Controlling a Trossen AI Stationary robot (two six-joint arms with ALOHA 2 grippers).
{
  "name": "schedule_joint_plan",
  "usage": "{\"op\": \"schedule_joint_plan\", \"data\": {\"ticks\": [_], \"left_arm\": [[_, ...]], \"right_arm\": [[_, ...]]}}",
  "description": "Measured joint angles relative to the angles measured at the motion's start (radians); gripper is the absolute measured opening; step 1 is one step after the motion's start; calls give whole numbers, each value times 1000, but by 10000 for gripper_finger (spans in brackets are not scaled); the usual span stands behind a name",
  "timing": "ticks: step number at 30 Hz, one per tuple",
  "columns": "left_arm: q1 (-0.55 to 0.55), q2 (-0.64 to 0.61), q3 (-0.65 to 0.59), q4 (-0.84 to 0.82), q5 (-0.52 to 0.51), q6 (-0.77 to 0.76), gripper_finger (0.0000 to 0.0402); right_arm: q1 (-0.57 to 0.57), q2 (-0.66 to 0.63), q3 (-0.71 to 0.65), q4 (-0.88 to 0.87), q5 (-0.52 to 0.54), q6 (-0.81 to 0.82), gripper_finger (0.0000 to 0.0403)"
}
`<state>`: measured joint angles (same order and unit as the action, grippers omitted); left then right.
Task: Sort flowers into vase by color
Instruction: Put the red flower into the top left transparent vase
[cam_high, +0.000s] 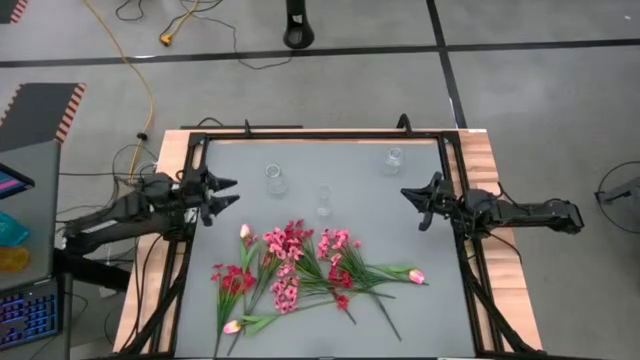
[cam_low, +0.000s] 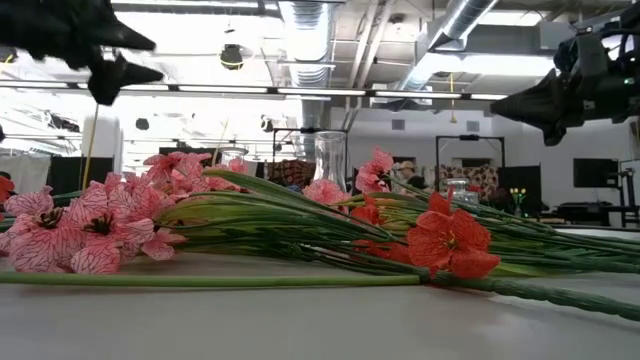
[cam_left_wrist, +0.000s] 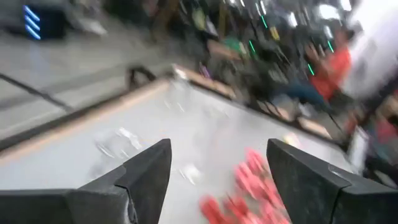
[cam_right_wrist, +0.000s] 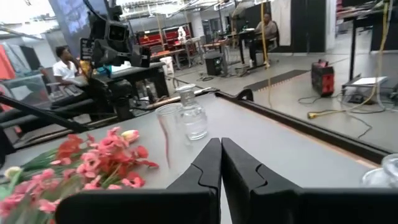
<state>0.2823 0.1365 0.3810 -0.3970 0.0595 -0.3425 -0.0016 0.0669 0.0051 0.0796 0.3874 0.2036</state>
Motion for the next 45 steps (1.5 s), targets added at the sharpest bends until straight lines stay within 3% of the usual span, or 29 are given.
{"op": "schedule_joint_plan", "data": {"ticks": [7,17,23,28,38,45], "left_arm": [[-77,268,250,-313,37,-253,224],[-317,758,394,-360,341,-724,182],[-503,966,456,-378,430,-936,167],[-656,1046,480,-377,380,-1095,161],[-950,1078,481,-372,86,-1494,160],[-1085,1119,482,-371,47,-1647,160]], "right_arm": [[22,0,0,7,1,0,38],[22,0,0,3,1,-1,38],[22,0,0,3,1,-2,38],[22,0,0,3,1,-2,38],[22,0,0,3,2,-2,38],[22,0,0,3,2,-2,38]]}}
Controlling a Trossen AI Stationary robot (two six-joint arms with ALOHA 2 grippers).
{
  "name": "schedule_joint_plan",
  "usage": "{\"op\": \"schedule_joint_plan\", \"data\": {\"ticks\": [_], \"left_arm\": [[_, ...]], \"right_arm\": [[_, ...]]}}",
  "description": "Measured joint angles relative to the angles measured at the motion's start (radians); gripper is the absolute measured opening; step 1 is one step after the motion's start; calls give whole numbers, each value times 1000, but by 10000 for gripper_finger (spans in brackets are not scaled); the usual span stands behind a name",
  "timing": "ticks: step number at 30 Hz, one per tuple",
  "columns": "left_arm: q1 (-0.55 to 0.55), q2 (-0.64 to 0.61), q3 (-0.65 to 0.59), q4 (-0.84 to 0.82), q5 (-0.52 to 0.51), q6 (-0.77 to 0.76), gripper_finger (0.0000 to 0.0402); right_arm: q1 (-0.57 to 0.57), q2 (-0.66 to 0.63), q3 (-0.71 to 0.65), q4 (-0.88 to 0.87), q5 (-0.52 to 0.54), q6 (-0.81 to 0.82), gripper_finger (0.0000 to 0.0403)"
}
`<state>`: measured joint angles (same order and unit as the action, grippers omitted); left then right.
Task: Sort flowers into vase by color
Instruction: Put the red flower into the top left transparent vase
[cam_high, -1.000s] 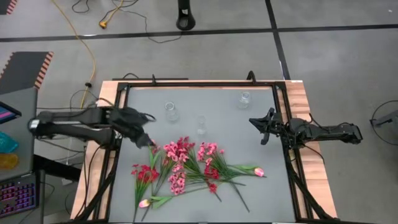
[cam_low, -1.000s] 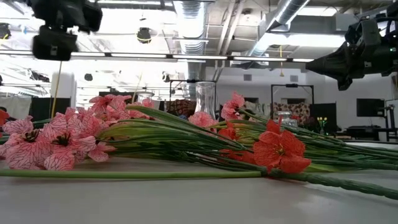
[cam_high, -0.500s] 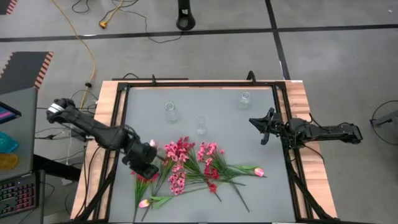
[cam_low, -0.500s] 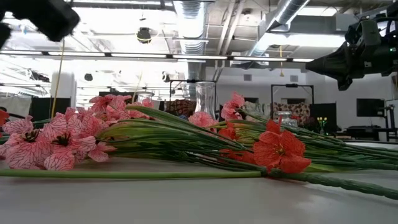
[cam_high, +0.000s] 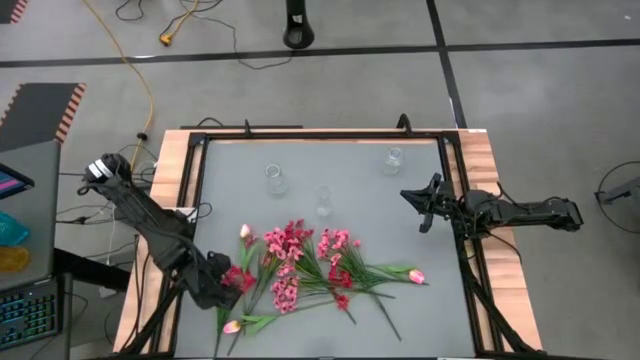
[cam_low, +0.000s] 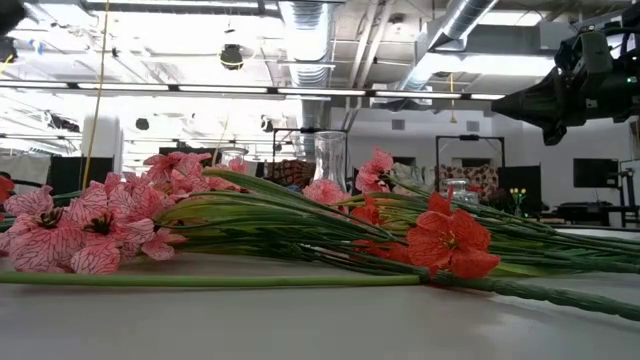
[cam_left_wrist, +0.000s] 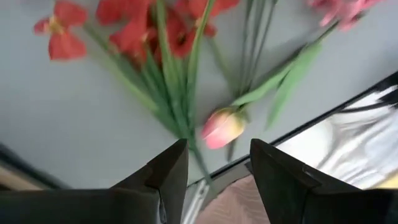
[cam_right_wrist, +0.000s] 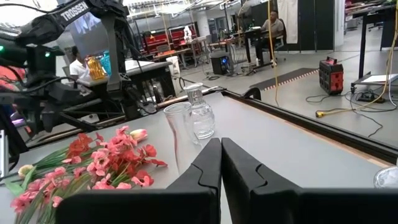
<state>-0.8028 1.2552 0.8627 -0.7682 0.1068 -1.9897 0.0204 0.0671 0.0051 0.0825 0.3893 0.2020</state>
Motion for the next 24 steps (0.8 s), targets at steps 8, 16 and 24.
{"op": "schedule_joint_plan", "data": {"ticks": [8,16,24], "left_arm": [[-33,52,0,0,13,-31,163],[-33,136,0,9,32,-10,226],[-33,242,0,45,42,31,260]], "right_arm": [[0,0,0,0,1,0,38],[0,0,0,0,1,0,38],[0,0,0,0,1,0,38]]}}
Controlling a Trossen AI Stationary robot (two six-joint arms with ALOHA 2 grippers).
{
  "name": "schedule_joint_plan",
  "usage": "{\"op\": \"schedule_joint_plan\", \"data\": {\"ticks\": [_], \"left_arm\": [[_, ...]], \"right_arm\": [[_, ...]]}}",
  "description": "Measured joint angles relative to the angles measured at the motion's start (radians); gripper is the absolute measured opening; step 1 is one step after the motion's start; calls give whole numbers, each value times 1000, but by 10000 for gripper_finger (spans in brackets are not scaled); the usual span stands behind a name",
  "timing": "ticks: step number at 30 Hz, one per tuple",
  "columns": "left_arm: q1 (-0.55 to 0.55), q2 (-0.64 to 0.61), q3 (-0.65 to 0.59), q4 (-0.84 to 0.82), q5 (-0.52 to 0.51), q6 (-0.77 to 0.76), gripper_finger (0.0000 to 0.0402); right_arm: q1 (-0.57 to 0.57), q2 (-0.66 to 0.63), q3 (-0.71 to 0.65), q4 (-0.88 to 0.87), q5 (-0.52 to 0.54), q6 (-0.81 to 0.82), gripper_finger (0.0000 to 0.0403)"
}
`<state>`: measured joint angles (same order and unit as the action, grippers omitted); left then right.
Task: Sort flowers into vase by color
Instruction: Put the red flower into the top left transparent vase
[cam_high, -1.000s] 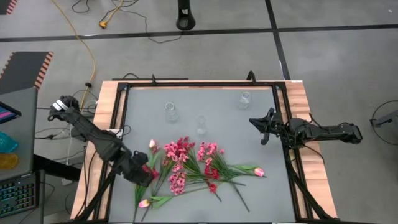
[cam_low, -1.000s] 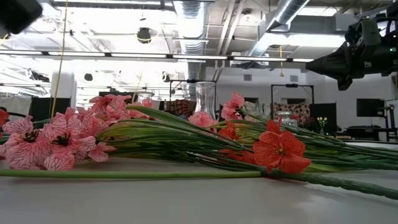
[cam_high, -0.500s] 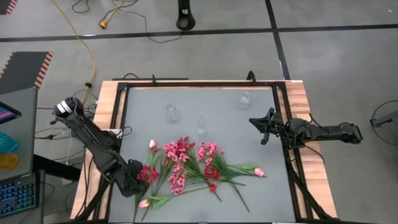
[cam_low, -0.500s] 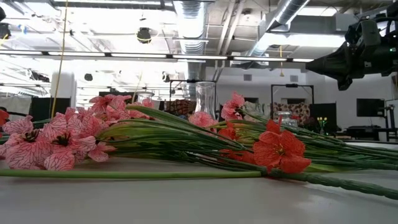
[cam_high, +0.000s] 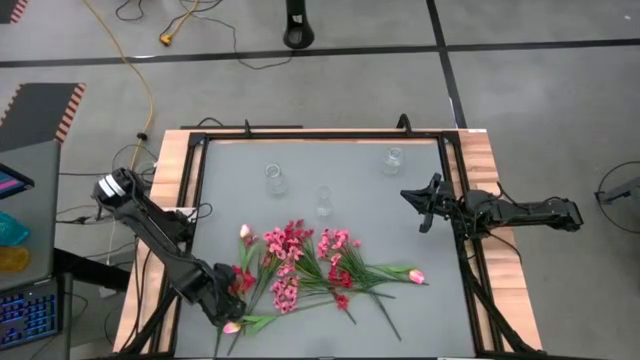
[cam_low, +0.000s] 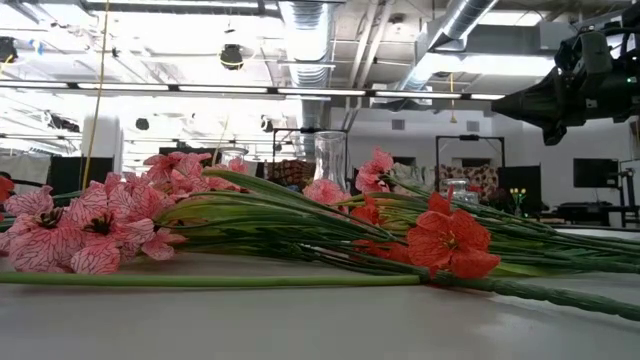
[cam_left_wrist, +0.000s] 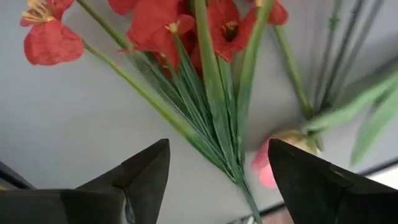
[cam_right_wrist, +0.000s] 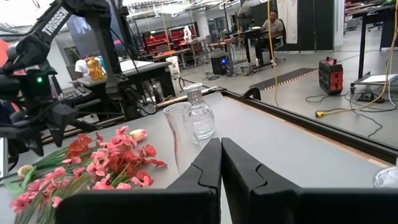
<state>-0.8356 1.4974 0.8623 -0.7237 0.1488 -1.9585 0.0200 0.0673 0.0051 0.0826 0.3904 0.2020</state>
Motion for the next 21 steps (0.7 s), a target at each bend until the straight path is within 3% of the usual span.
{"op": "schedule_joint_plan", "data": {"ticks": [15,21], "left_arm": [[6,150,3,49,2,-14,257],[6,150,2,46,3,-13,192]], "right_arm": [[0,0,0,0,0,0,38],[0,0,0,0,0,0,38]]}}
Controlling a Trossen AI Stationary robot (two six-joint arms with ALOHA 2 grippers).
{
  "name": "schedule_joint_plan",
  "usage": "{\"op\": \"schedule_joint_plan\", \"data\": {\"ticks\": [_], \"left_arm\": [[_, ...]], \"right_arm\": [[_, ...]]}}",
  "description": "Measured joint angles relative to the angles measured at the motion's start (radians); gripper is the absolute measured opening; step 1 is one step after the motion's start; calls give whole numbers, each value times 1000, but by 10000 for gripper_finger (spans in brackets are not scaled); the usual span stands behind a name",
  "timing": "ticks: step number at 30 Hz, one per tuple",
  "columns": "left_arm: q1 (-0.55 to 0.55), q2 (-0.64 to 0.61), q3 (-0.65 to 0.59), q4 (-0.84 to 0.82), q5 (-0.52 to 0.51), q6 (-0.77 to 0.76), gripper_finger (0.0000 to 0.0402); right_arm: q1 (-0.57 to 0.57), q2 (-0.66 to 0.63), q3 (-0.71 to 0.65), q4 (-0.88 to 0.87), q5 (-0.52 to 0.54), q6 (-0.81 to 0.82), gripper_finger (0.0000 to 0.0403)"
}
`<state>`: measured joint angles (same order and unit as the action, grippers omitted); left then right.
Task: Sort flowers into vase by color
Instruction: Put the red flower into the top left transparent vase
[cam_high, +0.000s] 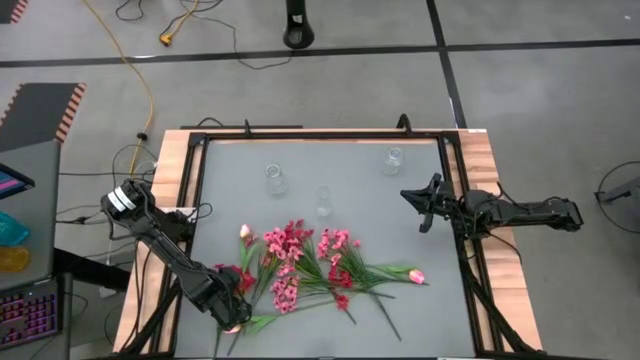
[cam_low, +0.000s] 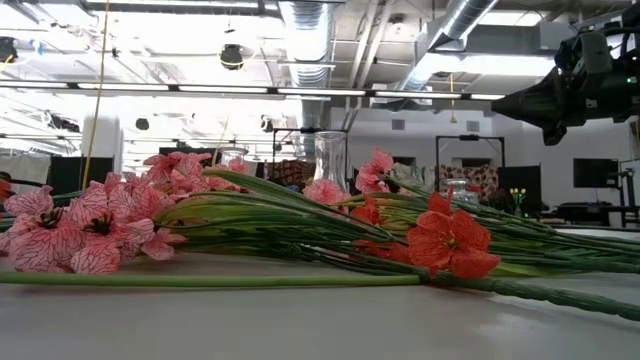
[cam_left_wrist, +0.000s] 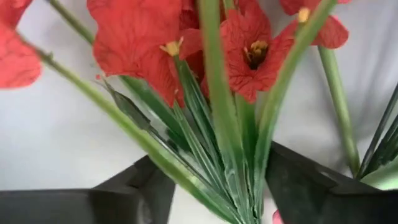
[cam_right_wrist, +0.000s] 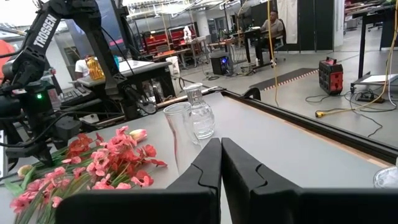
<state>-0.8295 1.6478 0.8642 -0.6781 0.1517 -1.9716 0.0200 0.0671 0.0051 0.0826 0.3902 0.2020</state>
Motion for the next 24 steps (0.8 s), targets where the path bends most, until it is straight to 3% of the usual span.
{"op": "schedule_joint_plan", "data": {"ticks": [10,24], "left_arm": [[-2,-22,-3,-18,-37,-52,17],[0,-378,-5,-181,-360,-71,3]], "right_arm": [[0,0,0,0,0,0,38],[0,0,0,3,0,0,38]]}}
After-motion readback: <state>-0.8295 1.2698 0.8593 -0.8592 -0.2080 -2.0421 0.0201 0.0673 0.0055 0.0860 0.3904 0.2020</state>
